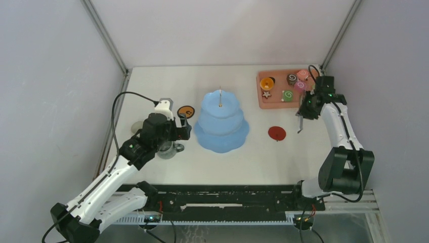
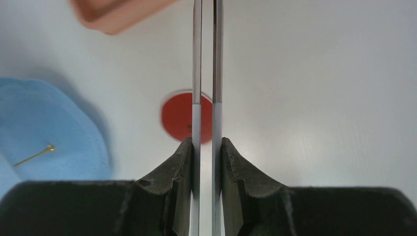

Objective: Serve the afternoon tea

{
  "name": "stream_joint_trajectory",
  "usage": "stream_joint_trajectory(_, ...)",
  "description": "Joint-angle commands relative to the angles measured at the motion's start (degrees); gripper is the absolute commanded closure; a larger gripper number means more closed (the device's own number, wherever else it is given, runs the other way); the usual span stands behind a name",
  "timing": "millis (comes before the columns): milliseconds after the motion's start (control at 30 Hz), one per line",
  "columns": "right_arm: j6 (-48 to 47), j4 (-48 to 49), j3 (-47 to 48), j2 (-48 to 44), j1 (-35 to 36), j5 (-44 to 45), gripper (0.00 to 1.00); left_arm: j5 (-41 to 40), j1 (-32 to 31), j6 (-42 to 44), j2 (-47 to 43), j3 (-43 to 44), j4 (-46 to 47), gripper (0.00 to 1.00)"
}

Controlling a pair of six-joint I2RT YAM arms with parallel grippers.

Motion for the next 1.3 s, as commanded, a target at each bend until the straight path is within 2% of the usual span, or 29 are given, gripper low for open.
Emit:
stream_joint_trajectory(0, 0.55, 3.29, -4.05, -3.89, -3.01, -0.96, 1.0, 1.26, -0.19, -0.5, -0.21, 1.33, 2.29, 0.0)
stream_joint_trajectory(300, 0.39, 5.71, -3.73, 0.08, -3.0, -5.78, 1.0, 1.18, -0.16, -0.94, -0.27, 1.11, 2.43, 0.0)
stream_joint_trajectory(633, 2.06, 8.48, -2.48, 4.15, -1.3, -15.02, 1.0, 1.37, -0.19, -0.95, 0.19, 1.58, 2.27, 0.0)
stream_joint_trajectory(967, 1.83, 5.74, -1.28, 1.57, -0.42, -7.97, 1.0, 0.97, -0.15, -0.98, -0.23, 1.33, 1.93, 0.0)
stream_joint_trajectory(1100, 0.83, 1.54, -1.28, -0.13, 1.5, -3.5, 0.92, 1.51, -0.16, -0.93, 0.66, 1.48, 1.97, 0.0)
stream_joint_trajectory(1267, 0.92, 1.02, -1.28, -1.65, 5.04, -2.05, 0.75, 1.91, -0.15, -1.2, 0.62, 1.24, 2.52, 0.0)
